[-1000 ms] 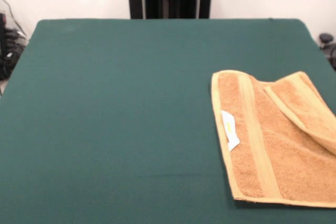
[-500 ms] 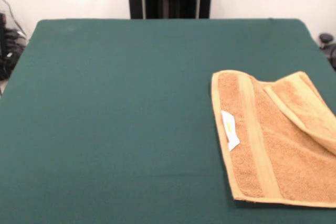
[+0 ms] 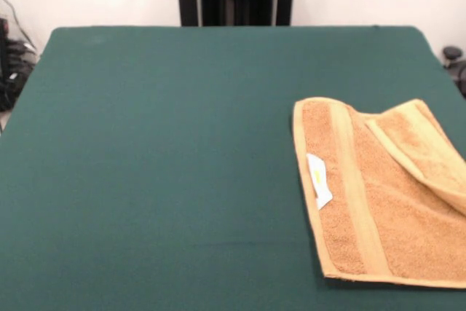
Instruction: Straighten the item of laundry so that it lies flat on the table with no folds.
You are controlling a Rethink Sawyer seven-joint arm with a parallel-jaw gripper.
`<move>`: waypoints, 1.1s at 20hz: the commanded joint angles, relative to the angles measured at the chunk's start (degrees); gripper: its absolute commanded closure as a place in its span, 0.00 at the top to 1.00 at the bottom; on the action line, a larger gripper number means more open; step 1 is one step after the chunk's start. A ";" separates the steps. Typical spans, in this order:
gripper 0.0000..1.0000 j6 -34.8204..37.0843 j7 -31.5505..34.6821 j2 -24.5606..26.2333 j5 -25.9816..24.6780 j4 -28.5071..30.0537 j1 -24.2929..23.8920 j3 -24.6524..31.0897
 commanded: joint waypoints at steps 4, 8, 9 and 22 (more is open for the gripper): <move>1.00 -3.54 -21.36 4.05 -2.42 16.34 -2.62 8.06; 1.00 -7.07 -20.99 4.12 -2.32 18.52 -3.09 8.48; 1.00 -7.74 -20.84 4.16 -2.21 19.02 -3.26 8.64; 1.00 -18.49 -18.18 4.72 -0.03 27.25 -6.90 13.67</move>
